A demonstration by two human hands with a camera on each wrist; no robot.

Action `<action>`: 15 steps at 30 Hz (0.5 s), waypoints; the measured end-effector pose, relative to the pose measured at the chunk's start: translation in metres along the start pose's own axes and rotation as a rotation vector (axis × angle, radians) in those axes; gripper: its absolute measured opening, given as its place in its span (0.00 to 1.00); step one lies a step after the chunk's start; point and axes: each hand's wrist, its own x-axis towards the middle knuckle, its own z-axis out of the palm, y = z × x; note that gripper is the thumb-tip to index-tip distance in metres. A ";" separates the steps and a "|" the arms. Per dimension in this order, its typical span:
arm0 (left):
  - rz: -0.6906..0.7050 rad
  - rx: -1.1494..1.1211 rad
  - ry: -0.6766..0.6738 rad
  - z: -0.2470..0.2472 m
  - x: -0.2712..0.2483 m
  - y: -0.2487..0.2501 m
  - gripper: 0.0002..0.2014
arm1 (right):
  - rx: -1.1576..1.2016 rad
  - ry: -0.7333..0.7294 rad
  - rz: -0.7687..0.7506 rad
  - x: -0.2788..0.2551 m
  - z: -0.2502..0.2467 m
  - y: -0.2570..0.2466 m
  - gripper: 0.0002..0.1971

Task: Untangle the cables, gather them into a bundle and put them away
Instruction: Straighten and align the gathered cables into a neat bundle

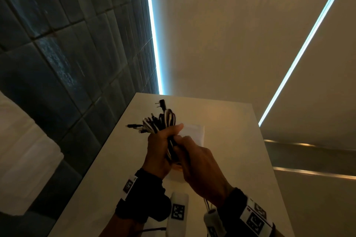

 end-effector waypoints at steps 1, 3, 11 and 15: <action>-0.018 -0.063 0.011 0.000 0.002 0.002 0.11 | 0.074 -0.005 0.034 -0.002 0.001 -0.002 0.09; -0.004 -0.192 0.022 -0.001 0.007 0.009 0.11 | 0.245 -0.010 0.104 -0.008 0.002 -0.004 0.08; 0.022 -0.366 -0.178 -0.015 0.000 0.028 0.04 | 0.851 -0.474 0.611 -0.039 -0.016 0.033 0.21; -0.115 -0.171 -0.308 -0.016 -0.011 0.014 0.06 | 0.626 -0.408 0.679 -0.025 -0.039 0.047 0.17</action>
